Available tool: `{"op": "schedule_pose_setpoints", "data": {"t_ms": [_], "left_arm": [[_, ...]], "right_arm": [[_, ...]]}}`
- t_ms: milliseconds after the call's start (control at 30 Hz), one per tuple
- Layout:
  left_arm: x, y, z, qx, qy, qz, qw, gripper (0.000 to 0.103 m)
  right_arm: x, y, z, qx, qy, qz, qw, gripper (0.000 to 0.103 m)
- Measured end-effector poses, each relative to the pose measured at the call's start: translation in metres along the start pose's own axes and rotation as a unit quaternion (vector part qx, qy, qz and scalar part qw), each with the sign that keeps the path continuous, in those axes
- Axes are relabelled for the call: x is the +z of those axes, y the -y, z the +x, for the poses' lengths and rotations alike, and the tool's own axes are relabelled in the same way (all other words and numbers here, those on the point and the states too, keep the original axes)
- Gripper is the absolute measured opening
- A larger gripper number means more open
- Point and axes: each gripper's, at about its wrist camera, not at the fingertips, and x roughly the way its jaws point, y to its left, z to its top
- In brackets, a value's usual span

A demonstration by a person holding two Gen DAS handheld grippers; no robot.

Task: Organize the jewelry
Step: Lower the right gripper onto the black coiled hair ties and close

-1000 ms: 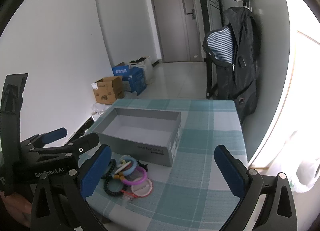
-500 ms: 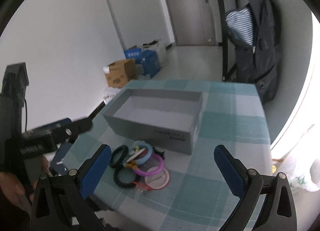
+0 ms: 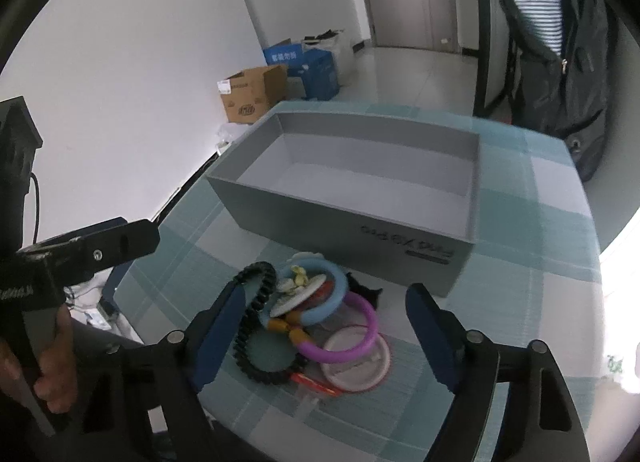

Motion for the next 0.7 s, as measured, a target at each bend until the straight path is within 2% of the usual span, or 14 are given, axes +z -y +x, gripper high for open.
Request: {"op": "schedule_pose_setpoints", "data": {"t_ms": [67, 133, 233, 400, 600, 700], "left_arm": [[0.001, -0.003, 0.001, 0.001, -0.005, 0.004, 1.0000, 0.102], [0.000, -0.003, 0.004, 0.002, -0.014, 0.010, 0.9998, 0.102], [-0.003, -0.004, 0.012, -0.017, -0.041, 0.016, 0.9989, 0.102], [-0.008, 0.006, 0.025, -0.037, -0.081, 0.035, 0.9954, 0.102], [-0.010, 0.023, 0.035, -0.029, -0.095, 0.072, 0.9925, 0.101], [-0.012, 0.030, 0.042, -0.016, -0.113, 0.086, 0.9897, 0.095]], "right_arm": [[0.001, -0.002, 0.003, 0.001, -0.003, -0.001, 1.000, 0.073], [0.002, -0.002, 0.005, 0.004, -0.007, -0.001, 1.000, 0.071], [0.002, -0.003, 0.004, 0.003, -0.009, -0.003, 1.000, 0.070], [0.006, 0.013, -0.009, -0.013, 0.013, 0.020, 1.000, 0.070], [0.007, 0.039, -0.022, -0.017, 0.024, 0.072, 0.997, 0.070], [0.007, 0.042, -0.028, -0.012, 0.030, 0.074, 0.997, 0.070]]}}
